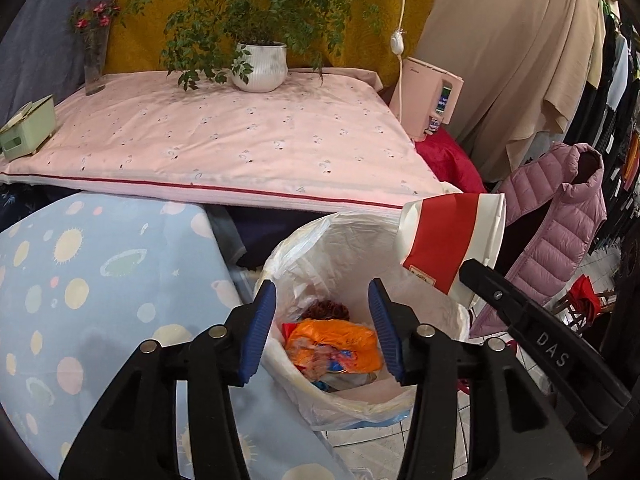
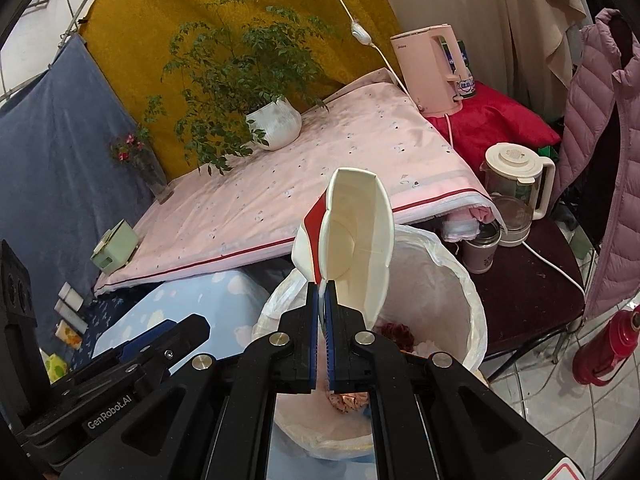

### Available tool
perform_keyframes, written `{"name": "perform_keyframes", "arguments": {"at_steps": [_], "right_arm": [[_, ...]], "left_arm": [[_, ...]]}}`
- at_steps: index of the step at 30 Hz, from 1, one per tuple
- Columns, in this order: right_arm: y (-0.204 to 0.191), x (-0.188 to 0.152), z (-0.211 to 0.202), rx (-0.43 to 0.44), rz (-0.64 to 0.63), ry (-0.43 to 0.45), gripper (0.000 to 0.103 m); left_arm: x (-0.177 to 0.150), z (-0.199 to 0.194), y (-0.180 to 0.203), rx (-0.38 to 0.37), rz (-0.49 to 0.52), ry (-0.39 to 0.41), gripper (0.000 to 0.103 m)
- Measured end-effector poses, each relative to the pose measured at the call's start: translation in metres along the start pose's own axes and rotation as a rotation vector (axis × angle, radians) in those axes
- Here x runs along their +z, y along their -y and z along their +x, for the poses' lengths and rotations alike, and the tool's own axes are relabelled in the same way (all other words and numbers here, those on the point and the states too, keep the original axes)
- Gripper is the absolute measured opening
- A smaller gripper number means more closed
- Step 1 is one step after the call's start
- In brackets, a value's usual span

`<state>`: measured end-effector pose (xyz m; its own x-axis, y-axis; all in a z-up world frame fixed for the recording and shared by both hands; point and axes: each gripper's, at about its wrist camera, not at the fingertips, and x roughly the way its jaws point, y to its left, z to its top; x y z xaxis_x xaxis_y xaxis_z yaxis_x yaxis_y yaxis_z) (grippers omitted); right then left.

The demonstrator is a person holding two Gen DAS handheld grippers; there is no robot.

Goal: Collect trash
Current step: 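Open both grippers to drop the hair tie and cup into the bin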

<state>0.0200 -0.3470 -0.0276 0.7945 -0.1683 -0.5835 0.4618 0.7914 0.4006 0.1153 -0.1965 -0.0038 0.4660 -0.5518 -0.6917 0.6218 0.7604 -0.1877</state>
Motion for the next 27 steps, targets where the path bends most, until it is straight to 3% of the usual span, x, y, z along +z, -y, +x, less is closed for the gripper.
{"name": "perform_keyframes", "arguments": {"at_steps": [6, 9, 27], "right_arm": [[-0.007, -0.001, 0.010, 0.007, -0.008, -0.014, 0.004], [-0.015, -0.003, 0.015, 0.009, -0.019, -0.021, 0.005], [-0.049, -0.007, 0.004, -0.019, -0.104, -0.015, 0.030]], "left_arm": [[-0.005, 0.001, -0.014, 0.035, -0.008, -0.007, 0.047], [-0.006, -0.003, -0.020, 0.049, -0.010, 0.002, 0.053], [-0.020, -0.028, -0.046, 0.106, -0.040, 0.027, 0.066]]}}
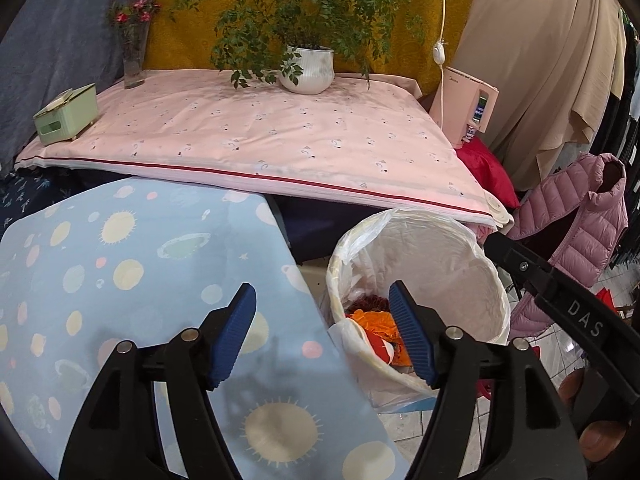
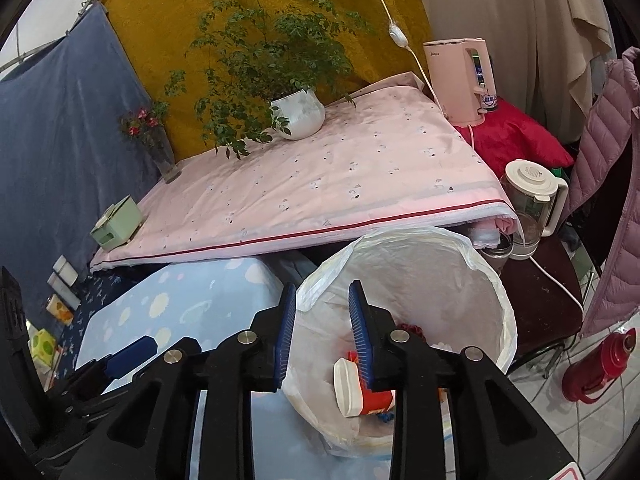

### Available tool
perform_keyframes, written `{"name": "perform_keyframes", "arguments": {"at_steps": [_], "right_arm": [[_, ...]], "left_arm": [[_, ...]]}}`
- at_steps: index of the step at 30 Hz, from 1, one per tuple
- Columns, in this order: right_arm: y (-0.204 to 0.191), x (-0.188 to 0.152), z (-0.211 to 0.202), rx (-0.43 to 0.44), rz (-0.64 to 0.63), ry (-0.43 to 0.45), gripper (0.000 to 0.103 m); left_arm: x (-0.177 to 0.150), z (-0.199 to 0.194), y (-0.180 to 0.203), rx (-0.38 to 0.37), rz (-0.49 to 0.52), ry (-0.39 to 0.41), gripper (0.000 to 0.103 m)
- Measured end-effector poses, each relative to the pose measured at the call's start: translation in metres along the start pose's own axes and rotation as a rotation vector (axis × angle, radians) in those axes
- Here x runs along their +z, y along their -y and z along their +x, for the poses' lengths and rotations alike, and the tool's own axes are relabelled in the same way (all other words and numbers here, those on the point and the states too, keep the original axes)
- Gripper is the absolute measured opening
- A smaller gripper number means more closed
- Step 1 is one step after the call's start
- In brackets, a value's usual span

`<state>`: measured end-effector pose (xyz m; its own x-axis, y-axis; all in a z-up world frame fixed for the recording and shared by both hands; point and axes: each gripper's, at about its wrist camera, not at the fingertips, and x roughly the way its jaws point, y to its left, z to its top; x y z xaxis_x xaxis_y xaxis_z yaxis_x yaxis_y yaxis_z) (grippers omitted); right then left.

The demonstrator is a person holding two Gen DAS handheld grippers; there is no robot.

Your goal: Collect trash

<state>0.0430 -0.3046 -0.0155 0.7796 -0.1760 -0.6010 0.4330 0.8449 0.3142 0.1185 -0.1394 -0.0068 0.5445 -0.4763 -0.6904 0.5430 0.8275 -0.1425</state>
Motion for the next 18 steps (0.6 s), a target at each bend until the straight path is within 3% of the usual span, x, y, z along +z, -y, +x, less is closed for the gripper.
{"name": "perform_keyframes", "arguments": {"at_steps": [8, 18], "right_arm": [[-0.013, -0.013, -0.007, -0.047, -0.046, -0.031, 0.043], [-0.030, -0.032, -0.018, -0.113, -0.129, -0.062, 0.050]], "left_arm": [[-0.012, -0.015, -0.016, 0.032, -0.015, 0.018, 0.073], [-0.030, -0.029, -0.031, 0.111, 0.002, 0.022, 0.080]]}}
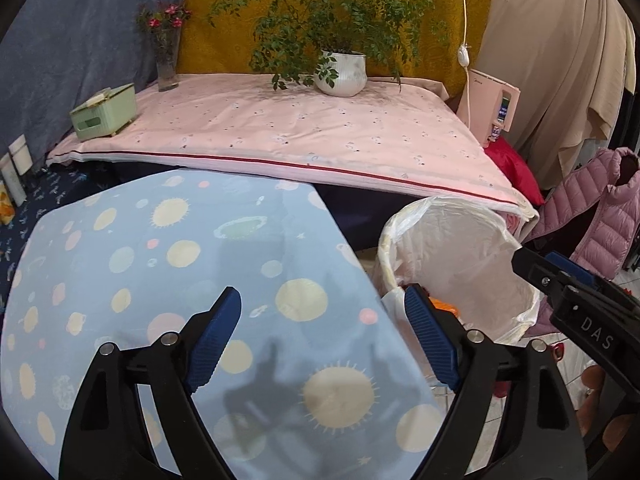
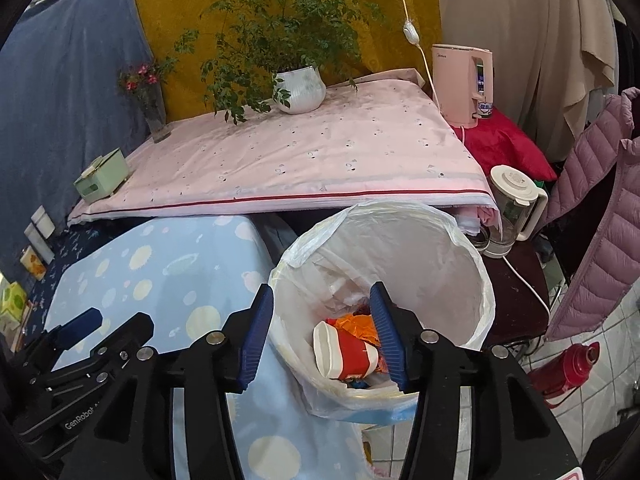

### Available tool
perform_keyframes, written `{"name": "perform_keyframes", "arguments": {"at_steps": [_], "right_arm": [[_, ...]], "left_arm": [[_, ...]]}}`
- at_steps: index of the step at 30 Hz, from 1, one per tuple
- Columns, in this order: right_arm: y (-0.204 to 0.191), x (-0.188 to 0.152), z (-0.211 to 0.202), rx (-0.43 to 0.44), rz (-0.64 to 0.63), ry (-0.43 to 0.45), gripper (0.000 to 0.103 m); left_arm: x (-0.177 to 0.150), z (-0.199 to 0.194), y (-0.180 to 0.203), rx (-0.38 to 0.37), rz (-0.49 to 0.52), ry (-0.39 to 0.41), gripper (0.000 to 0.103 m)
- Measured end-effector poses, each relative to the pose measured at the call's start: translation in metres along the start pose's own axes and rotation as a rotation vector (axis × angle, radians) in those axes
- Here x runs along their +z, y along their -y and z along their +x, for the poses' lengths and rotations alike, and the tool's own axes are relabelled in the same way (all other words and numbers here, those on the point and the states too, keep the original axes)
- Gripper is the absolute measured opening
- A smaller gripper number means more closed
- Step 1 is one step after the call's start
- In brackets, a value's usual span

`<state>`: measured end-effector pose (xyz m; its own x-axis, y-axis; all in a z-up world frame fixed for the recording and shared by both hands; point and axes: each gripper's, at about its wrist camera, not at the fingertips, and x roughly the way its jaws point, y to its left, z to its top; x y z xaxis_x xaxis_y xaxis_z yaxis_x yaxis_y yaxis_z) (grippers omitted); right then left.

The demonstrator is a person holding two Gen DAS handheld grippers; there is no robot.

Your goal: Collect trash

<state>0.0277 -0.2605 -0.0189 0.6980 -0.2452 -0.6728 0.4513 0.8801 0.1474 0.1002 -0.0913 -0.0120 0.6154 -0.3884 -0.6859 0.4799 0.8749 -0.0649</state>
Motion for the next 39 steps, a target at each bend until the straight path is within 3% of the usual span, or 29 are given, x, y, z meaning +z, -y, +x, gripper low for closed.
{"name": "perform_keyframes", "arguments": {"at_steps": [12, 19, 22, 27, 39], "right_arm": [[-0.017, -0.025, -0.009, -0.070, -0.074, -0.022, 0.058], [-0.020, -0.040, -0.010, -0.105, -0.075, -0.046, 0.077], [-0.020, -0.044, -0.012, -0.116, -0.076, -0.054, 0.080], [-0.021, -0.049, -0.010, -0.118, -0.103, -0.077, 0.097], [-0.019, -0.055, -0.015, -0.153, -0.128, -0.079, 0.096]], "left_arm": [[-0.028, -0.008, -0.016, 0.060, -0.011, -0.034, 0.086], [-0.042, -0.008, -0.020, 0.081, -0.019, -0.056, 0.088], [-0.045, -0.008, -0.022, 0.092, -0.023, -0.067, 0.088], [-0.047, -0.011, -0.025, 0.093, -0.043, -0.064, 0.092], [-0.049, -0.017, -0.021, 0.107, -0.054, -0.050, 0.094]]}}
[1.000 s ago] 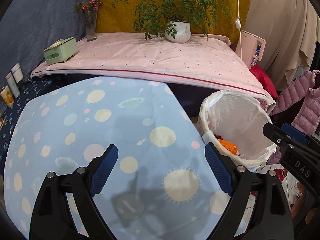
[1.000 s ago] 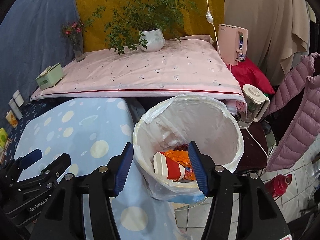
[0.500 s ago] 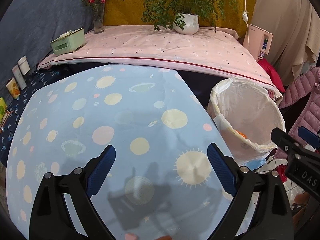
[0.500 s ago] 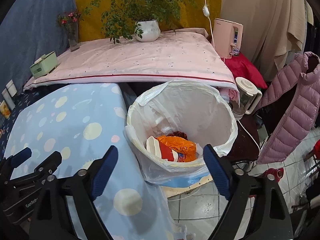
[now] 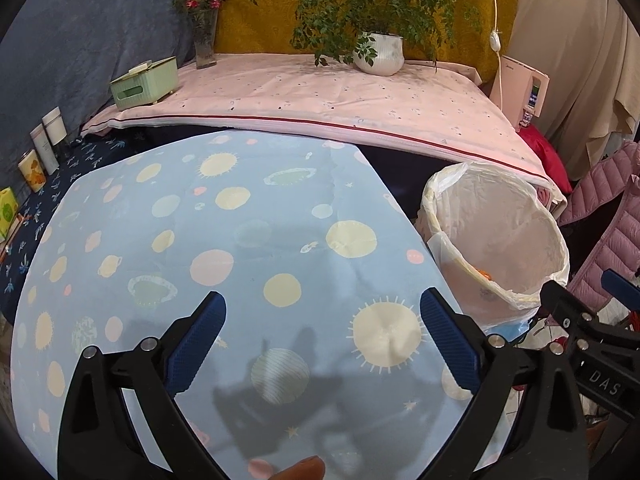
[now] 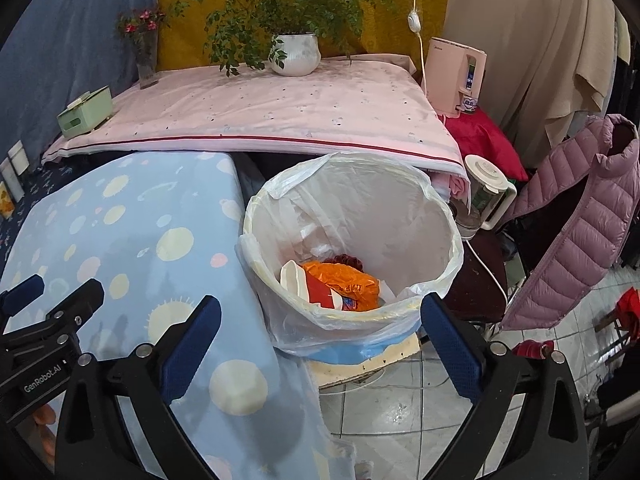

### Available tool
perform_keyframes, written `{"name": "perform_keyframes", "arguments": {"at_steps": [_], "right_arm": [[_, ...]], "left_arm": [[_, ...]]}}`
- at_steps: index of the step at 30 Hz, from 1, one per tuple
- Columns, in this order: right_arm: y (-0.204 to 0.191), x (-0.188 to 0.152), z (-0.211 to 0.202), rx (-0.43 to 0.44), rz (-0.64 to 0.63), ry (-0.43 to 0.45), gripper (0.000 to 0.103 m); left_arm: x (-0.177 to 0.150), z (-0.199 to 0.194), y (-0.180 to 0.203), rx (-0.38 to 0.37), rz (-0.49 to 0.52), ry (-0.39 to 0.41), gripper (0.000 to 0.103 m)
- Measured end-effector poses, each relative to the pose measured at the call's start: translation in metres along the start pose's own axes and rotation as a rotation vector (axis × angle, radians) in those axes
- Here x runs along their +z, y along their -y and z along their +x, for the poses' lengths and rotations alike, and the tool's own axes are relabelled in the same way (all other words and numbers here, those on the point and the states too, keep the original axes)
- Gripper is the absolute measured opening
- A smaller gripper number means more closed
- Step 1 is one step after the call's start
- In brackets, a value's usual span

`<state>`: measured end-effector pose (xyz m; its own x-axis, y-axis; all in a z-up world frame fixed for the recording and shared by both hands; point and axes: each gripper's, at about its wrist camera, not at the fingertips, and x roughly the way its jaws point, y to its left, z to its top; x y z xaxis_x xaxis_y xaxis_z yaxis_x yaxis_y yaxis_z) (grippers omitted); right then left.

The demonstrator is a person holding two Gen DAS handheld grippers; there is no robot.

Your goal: Collect trash

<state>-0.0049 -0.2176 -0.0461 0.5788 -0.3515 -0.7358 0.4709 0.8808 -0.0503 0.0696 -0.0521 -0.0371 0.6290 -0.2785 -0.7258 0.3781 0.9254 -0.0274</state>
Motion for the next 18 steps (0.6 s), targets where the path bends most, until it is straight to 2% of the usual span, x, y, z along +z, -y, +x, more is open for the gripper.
{"name": "perform_keyframes", "arguments": {"at_steps": [18], "right_arm": [[-0.0039, -0.0012, -0.0085, -0.008, -0.031, 0.020, 0.096]], "left_arm": [[-0.0014, -0.0062, 0.0003, 0.019, -0.019, -0.002, 0.095]]}}
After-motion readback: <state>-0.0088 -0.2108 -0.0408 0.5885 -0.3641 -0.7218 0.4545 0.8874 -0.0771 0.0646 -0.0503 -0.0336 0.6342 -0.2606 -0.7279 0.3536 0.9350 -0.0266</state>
